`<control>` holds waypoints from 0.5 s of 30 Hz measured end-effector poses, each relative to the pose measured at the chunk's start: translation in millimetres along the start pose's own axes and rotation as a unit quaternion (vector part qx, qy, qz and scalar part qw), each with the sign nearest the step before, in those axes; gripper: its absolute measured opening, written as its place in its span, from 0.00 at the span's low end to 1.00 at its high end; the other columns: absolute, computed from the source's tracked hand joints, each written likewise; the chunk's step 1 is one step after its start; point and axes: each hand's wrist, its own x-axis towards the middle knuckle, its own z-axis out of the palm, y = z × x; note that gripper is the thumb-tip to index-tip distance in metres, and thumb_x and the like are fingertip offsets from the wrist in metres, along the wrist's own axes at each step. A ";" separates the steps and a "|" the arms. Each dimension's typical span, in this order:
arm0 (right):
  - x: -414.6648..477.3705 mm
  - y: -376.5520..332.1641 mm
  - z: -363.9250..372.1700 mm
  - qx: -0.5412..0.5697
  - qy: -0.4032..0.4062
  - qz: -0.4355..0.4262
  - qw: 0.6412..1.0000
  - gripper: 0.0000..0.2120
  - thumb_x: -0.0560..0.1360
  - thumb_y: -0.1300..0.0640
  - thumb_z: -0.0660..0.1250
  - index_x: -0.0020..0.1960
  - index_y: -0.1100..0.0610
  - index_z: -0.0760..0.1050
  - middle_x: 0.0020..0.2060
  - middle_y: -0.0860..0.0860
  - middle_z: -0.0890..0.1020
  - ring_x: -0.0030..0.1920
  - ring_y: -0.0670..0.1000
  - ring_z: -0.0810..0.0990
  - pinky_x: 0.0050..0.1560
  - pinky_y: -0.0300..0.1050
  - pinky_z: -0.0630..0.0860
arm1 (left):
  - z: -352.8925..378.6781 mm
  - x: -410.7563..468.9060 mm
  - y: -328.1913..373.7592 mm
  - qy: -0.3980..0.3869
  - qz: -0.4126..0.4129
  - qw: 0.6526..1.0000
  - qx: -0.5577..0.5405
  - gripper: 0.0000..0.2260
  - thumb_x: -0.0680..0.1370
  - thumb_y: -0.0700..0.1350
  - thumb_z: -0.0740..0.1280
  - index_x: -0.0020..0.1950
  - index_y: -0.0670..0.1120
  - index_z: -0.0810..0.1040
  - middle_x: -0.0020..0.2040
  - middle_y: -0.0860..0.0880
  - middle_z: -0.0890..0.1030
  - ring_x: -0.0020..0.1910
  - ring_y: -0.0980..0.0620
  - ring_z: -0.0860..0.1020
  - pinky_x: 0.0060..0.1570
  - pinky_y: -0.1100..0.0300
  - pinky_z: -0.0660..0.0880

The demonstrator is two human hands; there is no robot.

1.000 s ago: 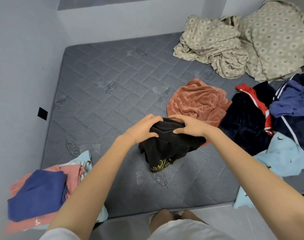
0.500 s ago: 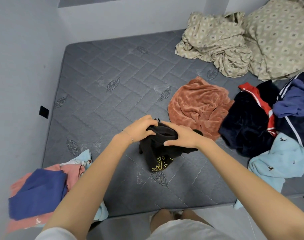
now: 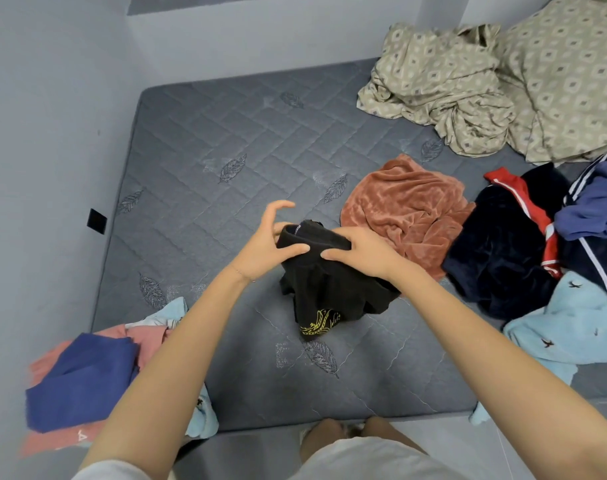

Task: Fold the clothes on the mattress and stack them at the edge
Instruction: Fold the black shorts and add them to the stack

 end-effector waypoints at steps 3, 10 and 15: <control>-5.4 -17.3 -13.8 0.154 -0.018 -0.005 0.988 0.11 0.75 0.54 0.71 0.50 0.62 0.80 0.43 0.52 0.83 0.43 0.49 0.81 0.47 0.43 0.75 | -6.1 -12.8 -18.6 -0.007 -0.078 0.996 -0.045 0.25 0.76 0.37 0.69 0.66 0.56 0.63 0.60 0.51 0.77 0.59 0.58 0.77 0.54 0.66 0.75; -10.1 -35.5 -31.4 0.410 -0.069 0.034 0.909 0.06 0.73 0.53 0.70 0.50 0.52 0.81 0.47 0.47 0.85 0.48 0.47 0.84 0.50 0.37 0.78 | -23.1 -28.9 -56.5 -0.026 -0.178 0.983 -0.019 0.09 0.81 0.40 0.61 0.52 0.50 0.79 0.48 0.56 0.84 0.46 0.64 0.81 0.43 0.71 0.75; -16.3 -4.3 -29.6 0.501 0.001 0.131 0.855 0.07 0.74 0.52 0.70 0.52 0.52 0.81 0.47 0.47 0.86 0.45 0.43 0.85 0.39 0.31 0.78 | -48.0 -8.4 -49.8 0.063 -0.167 0.984 -0.013 0.09 0.79 0.46 0.65 0.45 0.45 0.84 0.40 0.48 0.83 0.38 0.56 0.79 0.37 0.63 0.76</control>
